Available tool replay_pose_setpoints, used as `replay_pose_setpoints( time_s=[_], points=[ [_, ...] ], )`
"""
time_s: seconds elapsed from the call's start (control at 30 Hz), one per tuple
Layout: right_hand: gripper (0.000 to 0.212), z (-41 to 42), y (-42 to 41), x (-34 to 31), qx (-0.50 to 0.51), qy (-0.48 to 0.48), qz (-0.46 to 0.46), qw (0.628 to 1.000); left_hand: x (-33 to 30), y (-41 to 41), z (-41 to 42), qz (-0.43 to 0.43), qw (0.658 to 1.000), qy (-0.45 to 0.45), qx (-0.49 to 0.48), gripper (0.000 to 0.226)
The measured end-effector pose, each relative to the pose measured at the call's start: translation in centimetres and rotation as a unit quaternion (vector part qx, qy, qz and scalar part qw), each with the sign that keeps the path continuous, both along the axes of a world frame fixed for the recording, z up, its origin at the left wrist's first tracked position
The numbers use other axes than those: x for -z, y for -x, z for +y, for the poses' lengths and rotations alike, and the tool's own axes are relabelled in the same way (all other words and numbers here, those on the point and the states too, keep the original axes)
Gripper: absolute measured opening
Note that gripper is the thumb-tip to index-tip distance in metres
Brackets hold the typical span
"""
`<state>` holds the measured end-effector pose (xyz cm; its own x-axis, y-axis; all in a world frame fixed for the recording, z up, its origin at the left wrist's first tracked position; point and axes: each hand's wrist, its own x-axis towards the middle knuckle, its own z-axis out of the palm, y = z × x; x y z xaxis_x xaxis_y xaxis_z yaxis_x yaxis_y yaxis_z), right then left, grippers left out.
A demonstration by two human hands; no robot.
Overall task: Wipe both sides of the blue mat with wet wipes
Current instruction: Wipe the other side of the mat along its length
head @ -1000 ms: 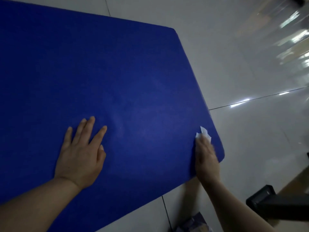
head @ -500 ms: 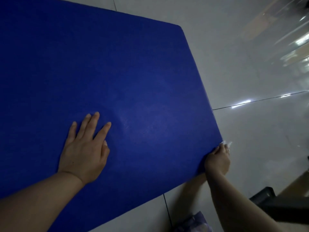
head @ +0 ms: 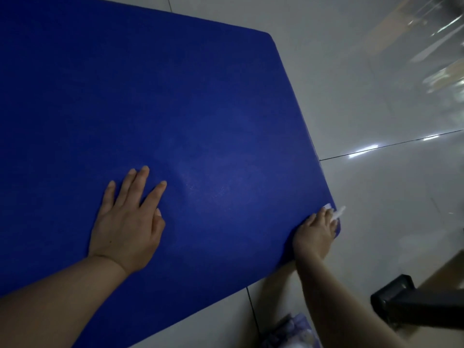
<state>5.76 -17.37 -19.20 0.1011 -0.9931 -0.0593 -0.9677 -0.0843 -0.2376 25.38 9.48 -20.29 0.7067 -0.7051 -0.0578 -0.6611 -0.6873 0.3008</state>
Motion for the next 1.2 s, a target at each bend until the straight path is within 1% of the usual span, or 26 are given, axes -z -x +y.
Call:
replay_pose_setpoints(
  time_s=[0.1,0.17,0.2,0.23,0.3,0.37,0.4,0.47,0.53,0.6,0.7,0.77,0.83,0.93,1.0,1.07,1.13,1.2],
  points=[
    [0.051,5.2,2.8,-0.8,-0.143,-0.024,-0.021,0.989,0.0,0.0,0.0,0.005,1.0,0.002,0.001,0.056],
    [0.051,5.2,4.7,-1.0,-0.199,-0.027,0.011,0.98,-0.1,0.0,0.0,0.007,1.0,0.002,0.001,0.056],
    [0.052,3.8,4.7,-0.9,-0.193,-0.019,0.023,0.981,-0.1,0.0,-0.1,0.006,1.0,0.003,0.001,0.056],
    [0.052,2.0,4.3,-0.6,-0.161,-0.011,0.031,0.986,-0.1,-0.1,-0.1,0.005,1.0,0.003,0.001,0.056],
    [0.052,-2.1,2.9,-0.1,-0.054,-0.012,0.049,0.997,0.0,0.0,0.0,0.006,1.0,0.003,0.004,0.056],
    [0.05,-5.4,1.9,-0.4,0.049,-0.05,0.034,0.997,0.0,-0.1,0.0,0.003,1.0,0.006,0.005,0.056],
    [0.047,-6.3,1.8,-0.5,0.083,-0.066,0.02,0.994,0.0,-0.1,0.0,0.002,1.0,0.005,0.006,0.055],
    [0.041,-6.2,2.0,-0.7,0.105,-0.066,0.014,0.992,0.0,-0.1,0.0,0.006,1.0,0.007,0.004,0.055],
    [0.042,-4.1,2.6,-0.5,0.061,-0.032,0.013,0.998,0.0,-0.1,0.0,0.006,1.0,0.009,0.001,0.055],
    [0.047,-0.9,3.4,-0.4,-0.016,-0.001,0.005,1.0,0.0,-0.1,-0.1,0.006,1.0,0.009,0.001,0.055],
    [0.051,3.5,5.2,-0.5,-0.103,0.004,0.007,0.995,0.1,-0.1,-0.1,0.005,1.0,0.009,0.001,0.055],
    [0.055,3.5,6.2,-0.8,-0.14,-0.007,0.021,0.99,0.1,-0.1,-0.1,0.0,1.0,0.006,0.0,0.055],
    [0.055,0.9,6.5,-0.6,-0.144,-0.033,0.036,0.988,0.1,-0.1,-0.1,-0.003,1.0,0.003,0.0,0.055],
    [0.053,-4.0,5.4,-0.4,-0.056,-0.072,0.033,0.995,0.2,-0.1,-0.1,-0.002,1.0,0.002,0.0,0.055],
    [0.051,-5.0,4.6,-0.4,-0.031,-0.05,0.06,0.996,0.1,-0.1,-0.1,-0.002,1.0,0.004,-0.001,0.055],
    [0.05,-3.7,4.5,-0.5,-0.048,-0.017,0.069,0.996,0.1,-0.1,-0.1,0.003,1.0,0.005,-0.002,0.055],
    [0.049,-1.0,5.2,-0.7,-0.107,0.007,0.069,0.992,0.0,0.0,-0.1,0.004,1.0,0.004,-0.001,0.056],
    [0.05,1.7,5.7,-0.8,-0.173,0.004,0.055,0.983,0.0,-0.1,-0.1,0.002,1.0,0.001,-0.002,0.056]
  ],
)
